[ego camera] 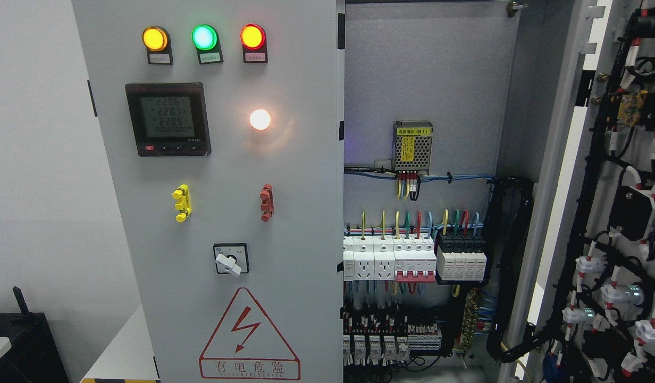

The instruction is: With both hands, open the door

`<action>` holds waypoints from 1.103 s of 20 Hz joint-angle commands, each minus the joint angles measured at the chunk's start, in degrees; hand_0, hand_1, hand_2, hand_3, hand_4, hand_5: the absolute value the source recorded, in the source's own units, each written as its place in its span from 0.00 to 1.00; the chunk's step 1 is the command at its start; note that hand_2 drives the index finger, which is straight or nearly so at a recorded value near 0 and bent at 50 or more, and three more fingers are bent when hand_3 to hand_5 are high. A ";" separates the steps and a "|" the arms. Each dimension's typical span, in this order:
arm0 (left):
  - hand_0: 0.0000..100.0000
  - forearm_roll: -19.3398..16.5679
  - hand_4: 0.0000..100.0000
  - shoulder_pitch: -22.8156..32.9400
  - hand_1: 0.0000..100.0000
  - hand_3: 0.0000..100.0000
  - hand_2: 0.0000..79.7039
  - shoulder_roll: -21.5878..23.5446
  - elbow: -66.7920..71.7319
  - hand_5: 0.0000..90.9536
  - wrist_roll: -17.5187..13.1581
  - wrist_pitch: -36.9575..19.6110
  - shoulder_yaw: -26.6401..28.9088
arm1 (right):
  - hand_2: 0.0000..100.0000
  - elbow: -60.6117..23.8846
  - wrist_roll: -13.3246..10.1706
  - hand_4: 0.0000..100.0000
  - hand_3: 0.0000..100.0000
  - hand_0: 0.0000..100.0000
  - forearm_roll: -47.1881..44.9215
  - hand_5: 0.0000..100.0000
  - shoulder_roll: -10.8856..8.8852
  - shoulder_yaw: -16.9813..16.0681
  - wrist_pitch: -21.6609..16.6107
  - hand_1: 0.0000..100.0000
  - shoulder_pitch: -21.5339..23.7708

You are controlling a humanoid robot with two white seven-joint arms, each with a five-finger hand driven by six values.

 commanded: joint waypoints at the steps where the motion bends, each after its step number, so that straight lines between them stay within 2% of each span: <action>1: 0.00 0.00 0.04 0.00 0.00 0.00 0.00 -0.01 0.44 0.00 0.03 0.02 -0.34 | 0.00 -0.63 -0.20 0.00 0.00 0.00 -0.08 0.00 0.61 0.90 0.05 0.00 -7.05; 8: 0.00 0.00 0.04 0.00 0.00 0.00 0.00 -0.01 0.44 0.00 0.03 0.02 -0.34 | 0.00 4.11 -0.20 0.00 0.00 0.00 -0.08 0.00 0.61 1.08 0.67 0.00 -14.61; 11: 0.00 0.09 0.04 0.00 0.00 0.00 0.00 -0.01 0.44 0.00 0.03 0.02 -0.34 | 0.00 4.82 -0.20 0.00 0.00 0.00 -0.08 0.00 0.61 1.17 3.65 0.00 -17.69; 17: 0.00 0.00 0.04 0.00 0.00 0.00 0.00 -0.01 0.44 0.00 0.03 0.02 -0.34 | 0.00 4.82 -0.37 0.00 0.00 0.00 -0.17 0.00 0.79 1.78 5.94 0.00 -21.82; 20: 0.00 0.09 0.04 0.00 0.00 0.00 0.00 -0.01 0.44 0.00 0.03 0.02 -0.34 | 0.00 4.73 -0.46 0.00 0.00 0.00 -0.25 0.00 1.84 1.78 7.78 0.00 -24.46; 22: 0.00 0.09 0.04 0.00 0.00 0.00 0.00 -0.01 0.44 0.00 0.03 0.02 -0.34 | 0.00 4.82 -0.46 0.00 0.00 0.00 -0.43 0.00 1.84 1.78 9.54 0.00 -26.04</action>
